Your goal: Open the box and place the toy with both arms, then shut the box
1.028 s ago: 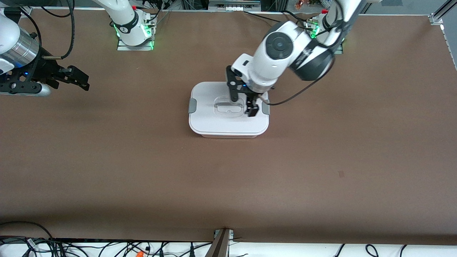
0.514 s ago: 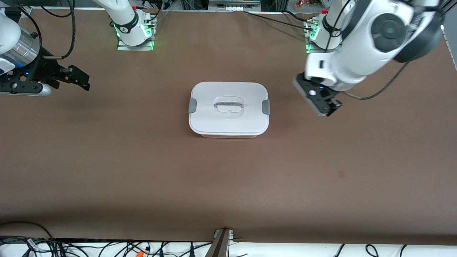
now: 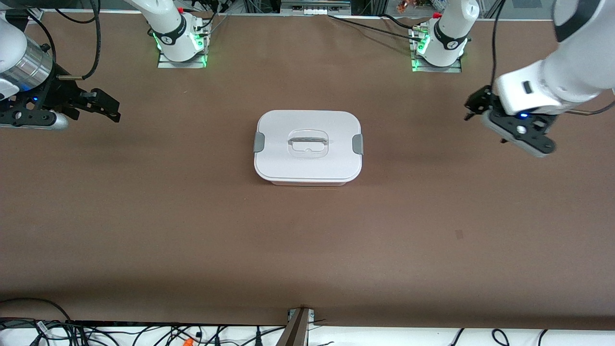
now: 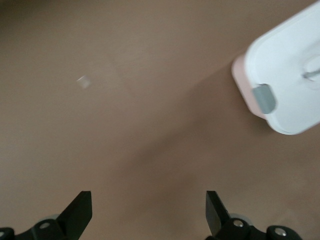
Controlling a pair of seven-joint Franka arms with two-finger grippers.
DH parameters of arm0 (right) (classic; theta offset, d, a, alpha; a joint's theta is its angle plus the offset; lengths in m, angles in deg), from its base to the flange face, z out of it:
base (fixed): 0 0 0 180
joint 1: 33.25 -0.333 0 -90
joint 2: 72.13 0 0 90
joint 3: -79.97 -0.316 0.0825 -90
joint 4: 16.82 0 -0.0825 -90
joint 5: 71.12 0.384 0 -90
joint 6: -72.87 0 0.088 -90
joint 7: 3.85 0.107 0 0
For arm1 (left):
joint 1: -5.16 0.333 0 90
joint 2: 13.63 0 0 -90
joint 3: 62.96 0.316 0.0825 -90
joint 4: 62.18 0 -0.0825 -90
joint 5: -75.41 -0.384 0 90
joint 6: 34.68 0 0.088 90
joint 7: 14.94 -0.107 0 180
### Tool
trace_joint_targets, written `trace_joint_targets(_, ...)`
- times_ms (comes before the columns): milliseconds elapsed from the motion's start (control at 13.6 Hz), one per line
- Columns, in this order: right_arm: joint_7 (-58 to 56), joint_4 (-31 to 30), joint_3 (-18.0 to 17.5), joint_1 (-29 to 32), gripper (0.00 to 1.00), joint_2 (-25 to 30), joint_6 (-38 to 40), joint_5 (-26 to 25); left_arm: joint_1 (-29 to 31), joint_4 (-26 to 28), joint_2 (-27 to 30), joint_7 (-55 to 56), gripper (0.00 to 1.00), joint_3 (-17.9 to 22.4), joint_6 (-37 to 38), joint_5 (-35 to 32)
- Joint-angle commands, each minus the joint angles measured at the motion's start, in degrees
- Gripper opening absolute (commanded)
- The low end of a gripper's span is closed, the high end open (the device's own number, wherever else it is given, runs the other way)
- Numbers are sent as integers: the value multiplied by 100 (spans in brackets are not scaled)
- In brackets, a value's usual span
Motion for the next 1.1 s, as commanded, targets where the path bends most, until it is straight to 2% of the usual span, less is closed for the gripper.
trace_joint_targets(0,-21,95,17,-13,100,-27,18,83,-26,160,236,905,100,70,-50,-618)
trace_joint_targets(73,-12,95,17,-13,100,-27,9,92,-26,369,411,1178,100,131,-233,-611)
trace_joint_targets(220,-12,95,17,-4,100,-27,0,92,-26,1307,1016,1443,100,376,-1249,-340)
trace_joint_targets(294,-12,104,17,-4,100,-27,9,92,-17,1451,1123,1488,100,482,-1376,-173)
trace_joint_targets(514,-4,104,17,-4,100,-18,44,92,-44,1329,1080,1497,100,799,-1351,-110)
trace_joint_targets(734,-3,95,17,-4,100,-18,71,92,-79,1119,1037,1523,100,738,-781,-154)
trace_joint_targets(1028,5,95,17,-13,100,-18,62,92,-96,1101,914,1505,100,720,-622,-119)
